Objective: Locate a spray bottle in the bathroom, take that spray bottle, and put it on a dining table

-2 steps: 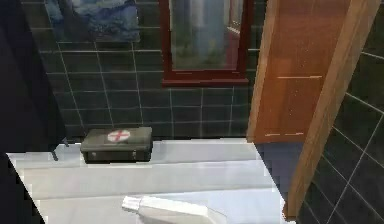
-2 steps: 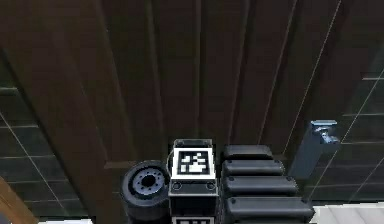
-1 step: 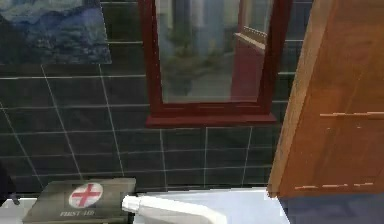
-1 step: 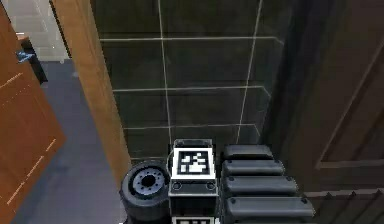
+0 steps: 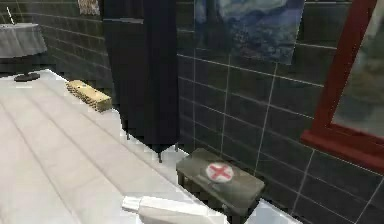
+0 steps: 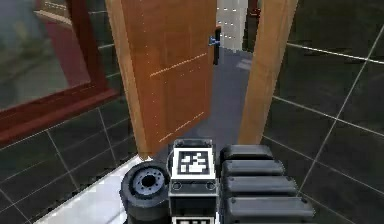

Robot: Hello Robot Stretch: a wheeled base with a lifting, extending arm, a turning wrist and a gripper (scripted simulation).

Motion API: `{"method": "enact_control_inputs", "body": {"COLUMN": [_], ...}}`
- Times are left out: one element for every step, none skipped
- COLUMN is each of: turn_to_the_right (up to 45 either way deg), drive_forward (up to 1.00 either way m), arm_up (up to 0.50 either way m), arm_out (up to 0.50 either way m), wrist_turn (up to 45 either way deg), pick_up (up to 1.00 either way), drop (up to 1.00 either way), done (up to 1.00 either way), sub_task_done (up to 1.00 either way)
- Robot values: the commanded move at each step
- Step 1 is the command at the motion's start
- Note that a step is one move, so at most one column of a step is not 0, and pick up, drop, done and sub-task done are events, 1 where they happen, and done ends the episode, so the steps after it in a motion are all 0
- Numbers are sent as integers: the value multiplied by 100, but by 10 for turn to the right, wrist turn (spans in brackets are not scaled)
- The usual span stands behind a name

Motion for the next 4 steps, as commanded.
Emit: {"method": "enact_control_inputs", "body": {"turn_to_the_right": [-450, 0, 0, 0], "drive_forward": [0, 100, 100, 100], "arm_up": [0, 0, 0, 0], "arm_out": [0, 0, 0, 0], "wrist_turn": [0, 0, 0, 0], "pick_up": [0, 0, 0, 0], "drop": [0, 0, 0, 0], "done": [0, 0, 0, 0], "sub_task_done": [0, 0, 0, 0]}}
